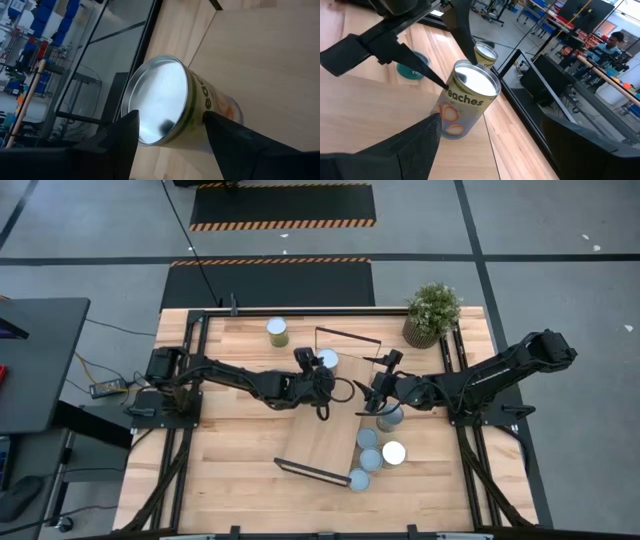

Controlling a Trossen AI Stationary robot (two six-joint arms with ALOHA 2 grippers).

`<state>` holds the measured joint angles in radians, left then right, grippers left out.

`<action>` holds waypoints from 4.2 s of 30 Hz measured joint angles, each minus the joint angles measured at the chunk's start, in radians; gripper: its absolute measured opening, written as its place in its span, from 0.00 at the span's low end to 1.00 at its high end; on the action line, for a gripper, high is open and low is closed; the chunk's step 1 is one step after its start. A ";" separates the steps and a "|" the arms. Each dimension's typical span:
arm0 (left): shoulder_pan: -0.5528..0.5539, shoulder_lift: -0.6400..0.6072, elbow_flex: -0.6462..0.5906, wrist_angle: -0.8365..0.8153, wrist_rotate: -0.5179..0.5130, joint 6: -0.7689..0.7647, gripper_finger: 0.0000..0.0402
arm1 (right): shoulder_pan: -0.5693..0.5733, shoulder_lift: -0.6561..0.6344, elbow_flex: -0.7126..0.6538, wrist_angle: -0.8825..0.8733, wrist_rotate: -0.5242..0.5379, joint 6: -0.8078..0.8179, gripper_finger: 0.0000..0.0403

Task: Pick and place cans onto a shelf
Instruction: Put the canned peaches on the shelf, then put the large canned peas on the shelf

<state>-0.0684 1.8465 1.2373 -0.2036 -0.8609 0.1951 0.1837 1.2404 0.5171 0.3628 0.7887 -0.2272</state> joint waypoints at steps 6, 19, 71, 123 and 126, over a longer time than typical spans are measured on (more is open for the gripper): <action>-0.025 -0.043 0.013 -0.015 0.033 0.011 0.58 | 0.025 0.000 0.000 -0.005 0.001 -0.001 0.87; 0.002 -0.160 0.013 -0.193 0.179 -0.055 0.58 | 0.088 -0.033 0.063 -0.227 -0.267 0.166 0.87; 0.067 -0.591 -0.729 0.847 0.488 0.072 0.39 | 0.103 0.282 0.549 -1.448 -0.535 0.918 0.99; 0.057 -0.591 -0.729 0.819 0.488 0.027 0.39 | 0.252 0.026 0.190 -1.662 -0.238 1.189 0.99; 0.057 -0.590 -0.729 0.811 0.488 0.027 0.39 | 0.251 0.026 0.200 -1.664 -0.330 1.176 0.99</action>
<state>-0.0113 1.2561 0.5087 0.6071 -0.3725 0.2218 0.4351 1.2663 0.7173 -1.3013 0.4585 0.9492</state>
